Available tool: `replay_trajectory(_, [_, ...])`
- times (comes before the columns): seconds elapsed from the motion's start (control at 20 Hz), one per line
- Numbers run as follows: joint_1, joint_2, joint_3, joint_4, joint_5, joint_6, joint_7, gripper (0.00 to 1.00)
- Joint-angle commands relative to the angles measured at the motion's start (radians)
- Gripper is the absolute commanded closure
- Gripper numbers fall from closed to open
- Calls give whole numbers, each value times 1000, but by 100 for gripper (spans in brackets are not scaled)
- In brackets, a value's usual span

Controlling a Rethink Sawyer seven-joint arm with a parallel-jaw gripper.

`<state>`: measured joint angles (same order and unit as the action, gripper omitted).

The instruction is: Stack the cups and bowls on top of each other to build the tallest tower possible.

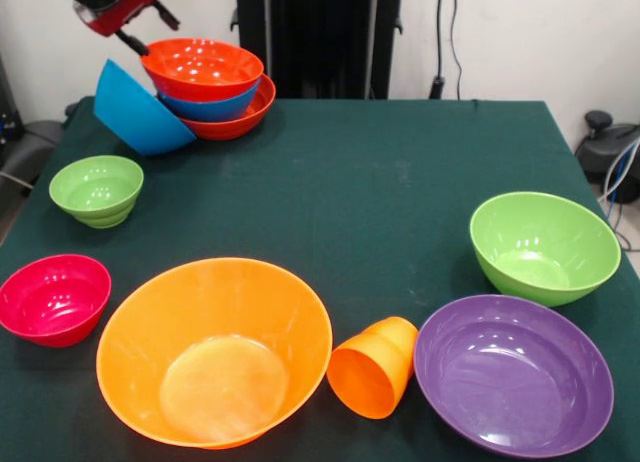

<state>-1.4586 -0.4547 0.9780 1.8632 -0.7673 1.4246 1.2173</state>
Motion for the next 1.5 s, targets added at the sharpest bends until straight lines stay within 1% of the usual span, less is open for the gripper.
replay_trajectory(0.05, [142, 68, 4, -139, -64, -279, -18, 0])
replay_trajectory(0.1, [159, 75, -14, -148, -73, -311, 22, 0])
replay_trajectory(0.2, [195, 65, -46, -163, -100, -346, 64, 0])
replay_trajectory(0.25, [202, 68, -59, -170, -94, -358, 70, 0])
replay_trajectory(0.4, [218, 65, -101, -180, -123, -432, 74, 0])
replay_trajectory(0.5, [231, 63, -126, -184, -125, -497, 116, 0])
replay_trajectory(0.6, [262, 61, -142, -202, -86, -531, 169, 0])
replay_trajectory(0.65, [284, 48, -144, -206, -64, -531, 191, 0])
replay_trajectory(0.7, [306, 29, -146, -206, -38, -533, 217, 0])
replay_trajectory(0.8, [367, -28, -165, -213, -22, -537, 275, 0])
replay_trajectory(0.9, [397, -75, -170, -209, 13, -520, 280, 0])
replay_trajectory(0.95, [407, -94, -175, -196, 22, -524, 282, 0])
replay_trajectory(1.05, [422, -104, -186, -171, 29, -565, 298, 0])
replay_trajectory(1.25, [488, -127, -235, -111, -6, -695, 407, 0])
replay_trajectory(1.3, [488, -129, -232, -92, -6, -719, 404, 0])
replay_trajectory(1.45, [492, -127, -221, -51, -37, -819, 387, 0])
replay_trajectory(1.5, [495, -130, -225, -45, -43, -866, 409, 0])
